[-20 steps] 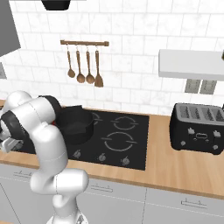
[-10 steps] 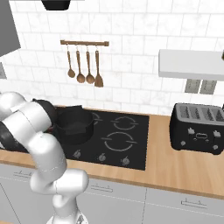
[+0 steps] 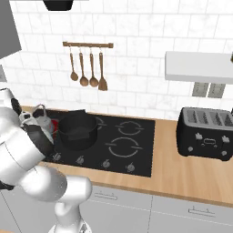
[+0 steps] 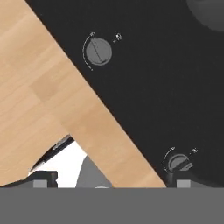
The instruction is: Pick the kettle from the counter and place it on a stove burner. Then turn the burner on.
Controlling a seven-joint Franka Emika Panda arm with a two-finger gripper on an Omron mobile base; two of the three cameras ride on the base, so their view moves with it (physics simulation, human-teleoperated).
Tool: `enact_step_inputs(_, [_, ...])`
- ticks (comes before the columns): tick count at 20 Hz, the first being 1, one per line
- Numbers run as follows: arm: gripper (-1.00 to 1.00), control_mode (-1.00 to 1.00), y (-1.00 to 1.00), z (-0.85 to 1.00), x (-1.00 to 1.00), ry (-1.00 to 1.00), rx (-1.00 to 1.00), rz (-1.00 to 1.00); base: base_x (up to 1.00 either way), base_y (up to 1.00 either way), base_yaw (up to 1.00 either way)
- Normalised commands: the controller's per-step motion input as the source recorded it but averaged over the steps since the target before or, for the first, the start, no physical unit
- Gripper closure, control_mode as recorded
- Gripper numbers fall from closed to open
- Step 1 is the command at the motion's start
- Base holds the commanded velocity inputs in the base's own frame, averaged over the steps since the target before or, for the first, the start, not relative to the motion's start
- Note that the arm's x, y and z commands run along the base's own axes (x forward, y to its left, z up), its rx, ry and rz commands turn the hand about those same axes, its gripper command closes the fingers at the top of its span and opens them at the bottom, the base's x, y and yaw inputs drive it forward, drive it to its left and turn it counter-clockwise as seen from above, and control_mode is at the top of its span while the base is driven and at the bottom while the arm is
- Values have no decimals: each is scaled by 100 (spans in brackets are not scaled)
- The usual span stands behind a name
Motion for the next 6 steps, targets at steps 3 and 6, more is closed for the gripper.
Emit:
enact_step_inputs(3, [-100, -100, -84, 29, 0, 7, 0, -45, 0, 0, 0])
enact_step_inputs(6, [-100, -100, -81, 27, 0, 5, 0, -45, 0, 0, 0])
